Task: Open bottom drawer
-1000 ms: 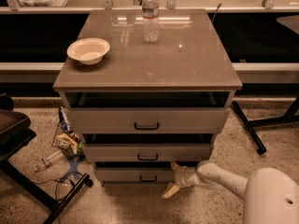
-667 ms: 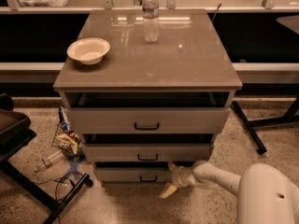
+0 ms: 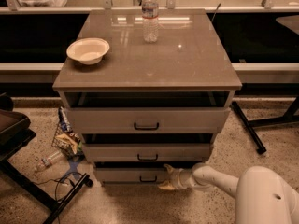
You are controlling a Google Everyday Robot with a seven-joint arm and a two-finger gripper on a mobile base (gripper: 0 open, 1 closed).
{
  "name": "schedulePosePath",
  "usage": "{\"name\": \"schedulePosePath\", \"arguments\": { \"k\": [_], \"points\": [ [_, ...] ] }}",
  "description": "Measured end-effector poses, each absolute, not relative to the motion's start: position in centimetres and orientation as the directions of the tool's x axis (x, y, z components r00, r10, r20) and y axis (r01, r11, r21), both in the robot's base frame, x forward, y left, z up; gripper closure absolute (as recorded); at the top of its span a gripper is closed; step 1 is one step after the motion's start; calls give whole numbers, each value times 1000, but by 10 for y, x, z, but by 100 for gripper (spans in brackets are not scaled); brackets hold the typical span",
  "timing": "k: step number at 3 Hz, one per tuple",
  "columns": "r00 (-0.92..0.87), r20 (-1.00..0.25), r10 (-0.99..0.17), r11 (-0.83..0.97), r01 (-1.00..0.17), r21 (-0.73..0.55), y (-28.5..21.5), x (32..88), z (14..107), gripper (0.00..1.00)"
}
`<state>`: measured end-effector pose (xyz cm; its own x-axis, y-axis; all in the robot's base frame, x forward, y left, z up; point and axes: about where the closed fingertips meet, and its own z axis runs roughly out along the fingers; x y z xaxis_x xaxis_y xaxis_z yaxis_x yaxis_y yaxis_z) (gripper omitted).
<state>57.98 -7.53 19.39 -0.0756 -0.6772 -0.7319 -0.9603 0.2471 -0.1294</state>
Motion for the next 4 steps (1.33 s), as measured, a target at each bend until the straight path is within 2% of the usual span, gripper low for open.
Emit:
{"name": "schedulePosePath", "arguments": {
  "k": [1, 2, 4],
  "points": [
    [-75, -732, -677, 246, -961, -128, -74, 579, 194, 80],
    [-75, -732, -677, 246, -961, -128, -74, 579, 195, 99],
    [-77, -732, -677, 247, -961, -128, -74, 576, 195, 100]
  ]
}}
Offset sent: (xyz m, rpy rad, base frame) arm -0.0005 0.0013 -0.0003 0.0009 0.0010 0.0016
